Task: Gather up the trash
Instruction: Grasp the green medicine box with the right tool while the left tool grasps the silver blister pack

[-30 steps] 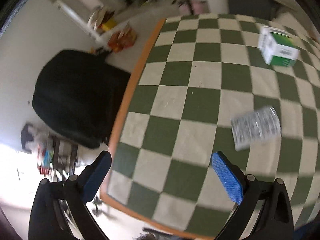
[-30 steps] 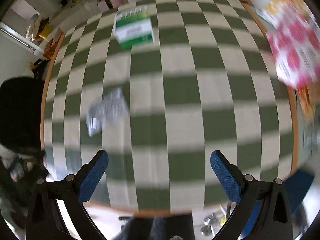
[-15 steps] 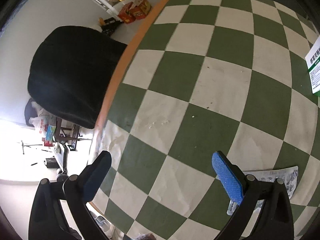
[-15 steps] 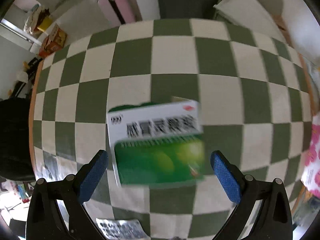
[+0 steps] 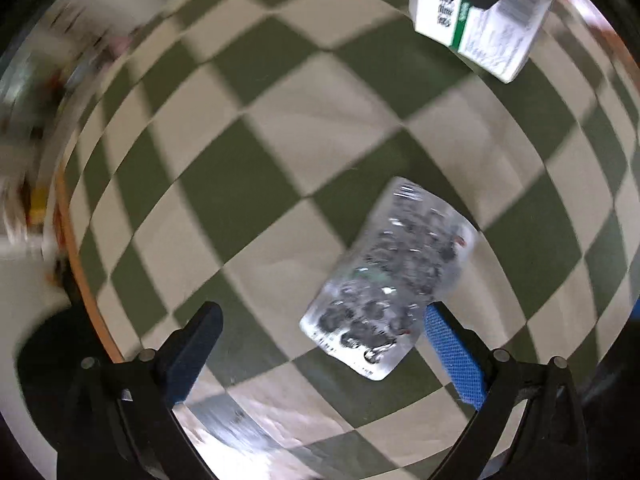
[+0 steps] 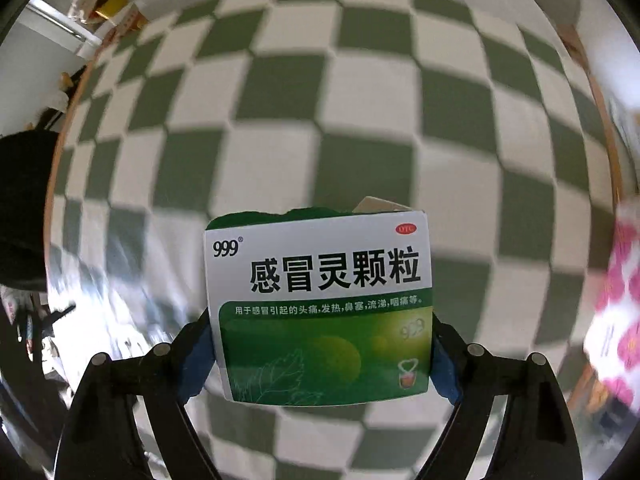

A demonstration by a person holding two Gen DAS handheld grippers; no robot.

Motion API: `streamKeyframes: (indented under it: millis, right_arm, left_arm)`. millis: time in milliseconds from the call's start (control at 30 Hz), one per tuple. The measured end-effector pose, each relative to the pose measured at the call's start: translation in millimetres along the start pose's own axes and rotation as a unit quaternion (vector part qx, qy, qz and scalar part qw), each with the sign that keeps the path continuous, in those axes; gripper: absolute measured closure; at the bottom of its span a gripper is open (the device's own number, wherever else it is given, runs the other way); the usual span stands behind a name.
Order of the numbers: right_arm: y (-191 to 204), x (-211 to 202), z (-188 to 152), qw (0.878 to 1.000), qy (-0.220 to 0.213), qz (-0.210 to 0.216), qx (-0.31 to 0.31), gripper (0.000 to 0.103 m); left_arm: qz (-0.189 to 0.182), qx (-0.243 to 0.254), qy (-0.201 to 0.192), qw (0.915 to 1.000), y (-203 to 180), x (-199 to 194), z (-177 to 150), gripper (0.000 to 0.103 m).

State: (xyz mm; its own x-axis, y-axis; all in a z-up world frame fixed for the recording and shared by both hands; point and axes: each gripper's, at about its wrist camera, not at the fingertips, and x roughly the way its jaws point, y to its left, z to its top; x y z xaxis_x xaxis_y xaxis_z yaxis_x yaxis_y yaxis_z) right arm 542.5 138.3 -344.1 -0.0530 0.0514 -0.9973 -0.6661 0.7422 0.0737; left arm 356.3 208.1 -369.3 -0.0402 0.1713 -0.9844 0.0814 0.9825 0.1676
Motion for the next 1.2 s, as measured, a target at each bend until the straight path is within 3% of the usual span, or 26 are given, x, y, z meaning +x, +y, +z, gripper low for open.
streamKeyframes:
  millis: [133,300,400,500,567,633,667,700,733,767,867,1100,1200]
  right_arm:
    - [-24.3,11.1,-36.4,0.999,0.018,-0.005,0.028,0.014]
    - [-37.2,16.0,-52.5,0.998,0.017,0.003,0.059,0.014]
    - [-38.4,16.9,-53.5,0.998,0.013,0.002,0.062,0.014]
    - [-40.0,18.4,-54.5,0.998,0.013,-0.001,0.060,0.014]
    - [-38.0,20.0,-53.4,0.998,0.012,-0.004,0.058,0.014]
    - [-36.4,21.4,-57.2,0.998,0.011,-0.006,0.057,0.014]
    - [-34.0,22.8,-57.4,0.998,0.011,-0.006,0.058,0.014]
    - [-31.4,24.2,-57.8,0.998,0.011,-0.006,0.058,0.014]
    - [-30.5,24.8,-57.6,0.998,0.012,-0.007,0.058,0.014]
    - [-29.7,25.7,-57.2,0.998,0.012,-0.007,0.059,0.014]
    - [-29.7,25.3,-56.3,0.998,0.014,-0.007,0.059,0.014]
    - [-27.7,31.7,-50.1,0.998,0.023,-0.018,0.058,0.013]
    - [-25.6,35.3,-48.4,0.998,0.024,-0.020,0.057,0.013]
  left_arm:
    - [-0.006,0.047,0.018,0.9987,-17.2,12.0,14.6,0.001]
    - [-0.065,0.038,0.010,0.9971,-34.1,7.6,26.0,0.033]
    - [-0.059,0.013,0.006,0.9982,-41.1,5.2,25.9,0.034]
    - [-0.067,-0.084,0.013,0.9941,-32.5,7.5,18.9,0.034]
    - [-0.075,-0.174,0.028,0.9814,-20.6,11.5,9.0,0.034]
    - [-0.117,-0.310,0.045,0.9425,-6.9,17.4,-8.8,0.034]
    - [-0.129,-0.345,0.044,0.9287,-4.2,18.6,-14.9,0.034]
    - [-0.147,-0.393,0.044,0.9066,-2.0,20.8,-24.6,0.034]
    - [-0.155,-0.419,0.042,0.8937,-1.9,22.1,-30.0,0.034]
    - [-0.156,-0.428,0.037,0.8897,-3.1,21.5,-31.5,0.034]
    - [-0.150,-0.416,0.038,0.8960,-5.7,21.0,-29.6,0.033]
    - [-0.110,-0.272,0.046,0.9548,-35.6,26.6,10.3,0.025]
    - [-0.096,-0.237,0.040,0.9660,-46.3,28.0,28.1,0.024]
